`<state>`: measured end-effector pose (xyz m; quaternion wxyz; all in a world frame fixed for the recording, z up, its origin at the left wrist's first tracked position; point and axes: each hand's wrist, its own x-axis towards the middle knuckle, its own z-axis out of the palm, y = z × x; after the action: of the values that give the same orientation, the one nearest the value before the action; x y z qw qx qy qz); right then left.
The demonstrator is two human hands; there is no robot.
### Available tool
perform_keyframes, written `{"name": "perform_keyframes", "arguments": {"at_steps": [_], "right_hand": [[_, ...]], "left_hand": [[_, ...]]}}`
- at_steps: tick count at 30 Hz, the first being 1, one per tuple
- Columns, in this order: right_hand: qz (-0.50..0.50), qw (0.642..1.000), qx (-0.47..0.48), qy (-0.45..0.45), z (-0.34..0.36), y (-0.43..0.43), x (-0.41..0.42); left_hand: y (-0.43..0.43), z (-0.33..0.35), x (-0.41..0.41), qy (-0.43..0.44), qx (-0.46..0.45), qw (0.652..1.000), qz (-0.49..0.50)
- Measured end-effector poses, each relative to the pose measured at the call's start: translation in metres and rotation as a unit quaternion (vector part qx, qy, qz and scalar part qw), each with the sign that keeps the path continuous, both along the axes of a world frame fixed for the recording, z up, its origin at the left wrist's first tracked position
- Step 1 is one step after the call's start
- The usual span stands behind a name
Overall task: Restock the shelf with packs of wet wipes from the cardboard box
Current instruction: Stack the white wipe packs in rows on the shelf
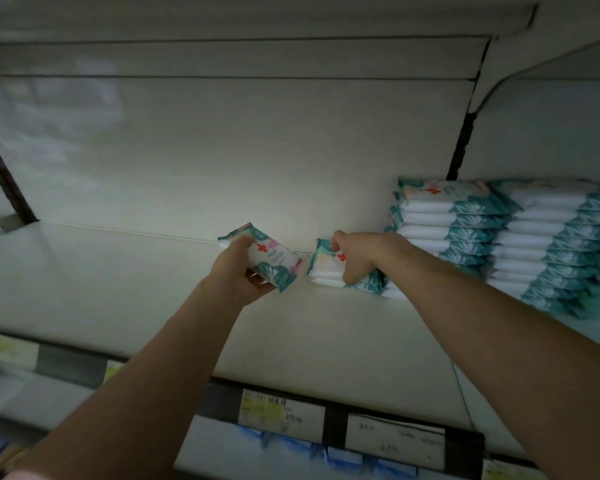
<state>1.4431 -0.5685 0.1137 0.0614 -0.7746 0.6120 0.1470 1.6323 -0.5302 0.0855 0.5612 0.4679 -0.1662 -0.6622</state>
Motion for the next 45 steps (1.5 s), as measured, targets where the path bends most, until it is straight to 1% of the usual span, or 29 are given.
{"name": "perform_keyframes", "arguments": {"at_steps": [5,16,21,23,25,27,28,30,34,36,38,39,41,45], "right_hand": [[-0.008,0.999,0.002,0.034,-0.01,-0.003,0.001],[0.008,0.999,0.011,-0.03,-0.02,-0.005,0.005],[0.001,1.0,0.01,-0.029,-0.011,0.002,0.003],[0.002,0.998,-0.008,-0.064,0.005,0.008,0.003],[0.005,0.988,-0.03,-0.148,0.025,0.016,0.007],[0.009,0.97,-0.037,-0.239,0.039,0.022,0.011],[0.009,0.965,-0.034,-0.26,0.043,0.024,0.014],[0.007,0.968,-0.023,-0.248,0.043,0.023,0.017],[-0.008,0.983,-0.017,-0.181,0.035,0.012,0.007],[-0.013,0.99,-0.025,-0.136,0.032,0.009,0.001],[-0.024,0.995,-0.024,-0.095,0.027,0.008,-0.003],[-0.026,0.996,-0.018,-0.084,0.022,0.007,-0.004],[-0.023,0.997,-0.007,-0.07,0.014,0.007,-0.005],[-0.032,0.997,0.009,-0.063,0.01,0.007,-0.005]], "left_hand": [[-0.006,-0.001,0.004,0.014,-0.002,1.0,-0.007],[-0.009,0.002,0.008,0.043,-0.006,0.999,-0.007],[-0.014,0.007,0.005,0.061,-0.022,0.998,-0.001],[-0.015,0.01,0.0,0.053,-0.025,0.998,-0.002],[-0.015,0.013,-0.009,0.052,-0.03,0.998,-0.011],[-0.013,0.019,-0.024,0.052,-0.04,0.997,-0.033],[-0.011,0.023,-0.032,0.046,-0.045,0.997,-0.045],[-0.009,0.03,-0.047,0.019,-0.046,0.997,-0.067],[-0.01,0.03,-0.058,-0.082,-0.029,0.989,-0.118],[-0.015,0.025,-0.057,-0.2,-0.005,0.973,-0.115],[-0.022,0.019,-0.053,-0.328,0.004,0.94,-0.098],[-0.024,0.016,-0.051,-0.366,0.004,0.926,-0.097],[-0.028,0.012,-0.048,-0.398,0.003,0.91,-0.117],[-0.028,0.005,-0.046,-0.386,0.006,0.904,-0.183]]}}
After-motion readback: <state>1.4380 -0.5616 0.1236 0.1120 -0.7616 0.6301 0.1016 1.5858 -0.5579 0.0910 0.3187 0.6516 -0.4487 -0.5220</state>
